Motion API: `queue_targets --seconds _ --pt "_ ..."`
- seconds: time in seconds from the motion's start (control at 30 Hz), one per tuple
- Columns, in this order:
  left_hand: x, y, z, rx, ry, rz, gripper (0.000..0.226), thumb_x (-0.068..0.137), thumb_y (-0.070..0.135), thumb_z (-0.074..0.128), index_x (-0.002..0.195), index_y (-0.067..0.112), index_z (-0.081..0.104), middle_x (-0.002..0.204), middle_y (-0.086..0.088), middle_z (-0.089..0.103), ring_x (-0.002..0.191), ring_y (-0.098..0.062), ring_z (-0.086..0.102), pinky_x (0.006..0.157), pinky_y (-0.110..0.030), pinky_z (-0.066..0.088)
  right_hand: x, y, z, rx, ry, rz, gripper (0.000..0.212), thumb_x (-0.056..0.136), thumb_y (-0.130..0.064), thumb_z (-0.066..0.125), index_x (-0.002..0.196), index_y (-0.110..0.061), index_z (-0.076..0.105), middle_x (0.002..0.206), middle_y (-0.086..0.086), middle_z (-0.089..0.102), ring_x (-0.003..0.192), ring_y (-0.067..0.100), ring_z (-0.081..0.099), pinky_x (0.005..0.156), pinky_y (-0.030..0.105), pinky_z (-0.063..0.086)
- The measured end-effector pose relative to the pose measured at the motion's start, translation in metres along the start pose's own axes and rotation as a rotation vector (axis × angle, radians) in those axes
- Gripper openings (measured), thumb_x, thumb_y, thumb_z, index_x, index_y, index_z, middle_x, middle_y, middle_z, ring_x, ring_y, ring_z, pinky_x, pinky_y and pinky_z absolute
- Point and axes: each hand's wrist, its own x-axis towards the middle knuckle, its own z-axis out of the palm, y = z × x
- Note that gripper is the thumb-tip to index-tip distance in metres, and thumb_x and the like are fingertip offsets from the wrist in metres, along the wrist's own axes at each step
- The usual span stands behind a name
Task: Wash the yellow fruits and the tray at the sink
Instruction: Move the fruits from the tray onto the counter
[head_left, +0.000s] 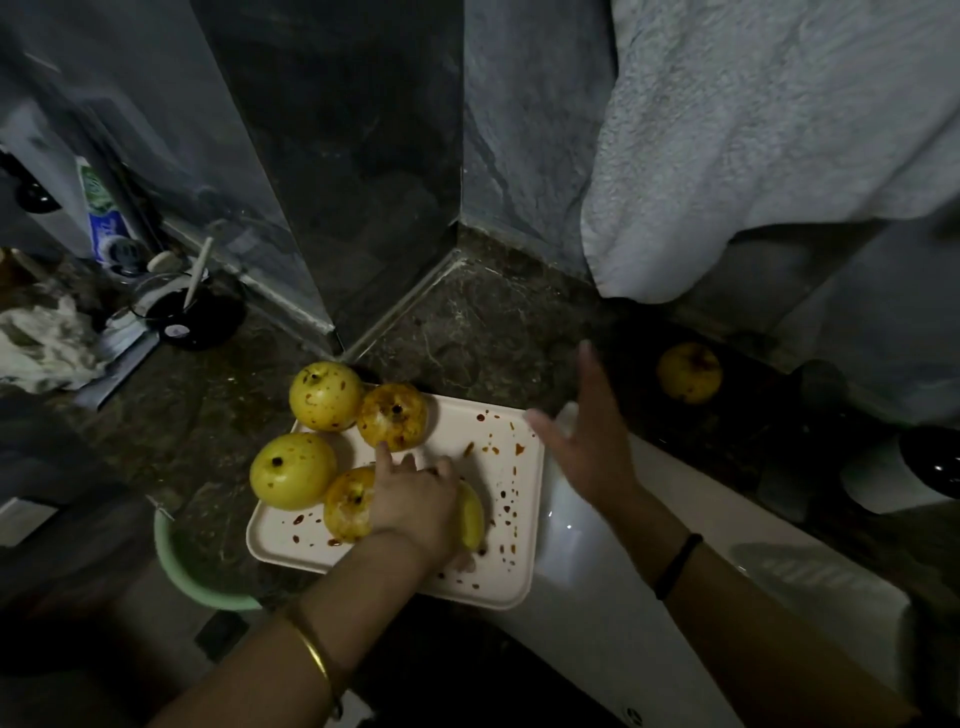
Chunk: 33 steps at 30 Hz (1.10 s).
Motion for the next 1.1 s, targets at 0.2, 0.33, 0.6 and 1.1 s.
queue_targets --seconds 0.2,0.33,0.6,1.1 --pt "-0.023 -0.013 0.021 -0.041 0.399 0.123 0.127 0.051 0.076 0.071 0.145 0.001 0.030 0.152 -0.024 0.023 0.142 -0.038 0.007 0.108 -0.069 0.005 -0.037 -0.023 0.021 0.047 -0.444 0.057 0.094 0.078 -0.041 0.073 0.151 -0.021 0.017 0.155 0.000 0.023 0.142 0.015 0.024 0.114 0.040 0.029" --pt "-0.037 -0.021 0.055 -0.187 0.749 0.120 0.087 0.077 0.075 0.043 0.133 0.009 0.041 0.142 -0.017 0.045 0.138 -0.031 0.031 0.110 -0.061 0.016 -0.053 -0.023 0.035 0.092 -0.532 0.134 0.085 0.078 -0.042 0.073 0.148 -0.026 0.028 0.149 -0.001 0.033 0.138 0.016 0.030 0.112 0.034 0.031" --pt "-0.047 -0.011 0.096 -0.952 0.787 -0.745 0.070 0.089 0.047 0.026 0.137 -0.002 0.040 0.146 -0.025 0.035 0.138 -0.040 0.027 0.111 -0.061 0.018 -0.068 -0.030 0.059 -0.321 -0.645 -0.049 0.107 0.066 -0.056 0.077 0.150 -0.037 0.013 0.157 -0.006 0.014 0.144 0.021 0.014 0.115 0.041 0.015" --pt "-0.033 -0.024 0.107 -0.415 0.698 -0.245 0.054 0.085 0.032 0.037 0.126 0.002 0.056 0.128 -0.016 0.058 0.132 -0.028 0.032 0.110 -0.048 0.013 -0.074 -0.031 0.073 -0.314 -0.388 -0.013 0.096 0.061 -0.052 0.076 0.139 -0.030 0.025 0.141 -0.003 0.033 0.132 0.022 0.032 0.105 0.043 0.034"
